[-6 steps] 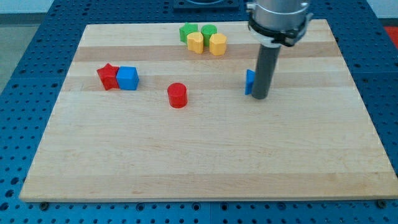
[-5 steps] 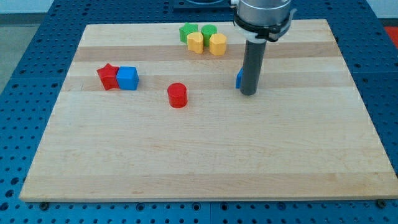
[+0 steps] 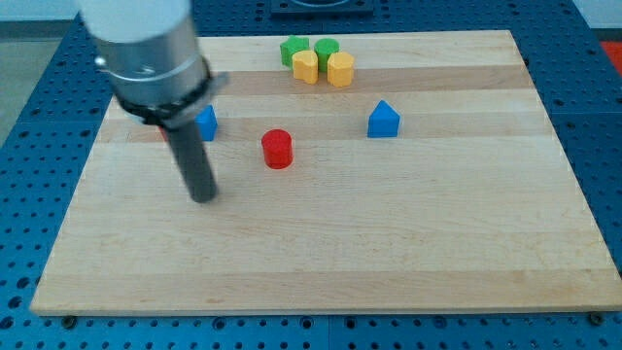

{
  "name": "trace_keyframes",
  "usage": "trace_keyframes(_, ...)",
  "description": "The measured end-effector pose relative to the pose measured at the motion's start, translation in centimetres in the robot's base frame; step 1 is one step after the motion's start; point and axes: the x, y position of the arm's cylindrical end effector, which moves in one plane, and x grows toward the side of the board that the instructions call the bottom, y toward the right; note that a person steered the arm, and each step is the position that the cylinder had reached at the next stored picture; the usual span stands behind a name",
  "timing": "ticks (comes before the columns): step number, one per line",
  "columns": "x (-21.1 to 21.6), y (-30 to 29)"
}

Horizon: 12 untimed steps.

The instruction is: Place the blue cube at the left side of the blue triangle

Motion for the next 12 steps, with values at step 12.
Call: trace_keyframes(12,-8.2,2.6)
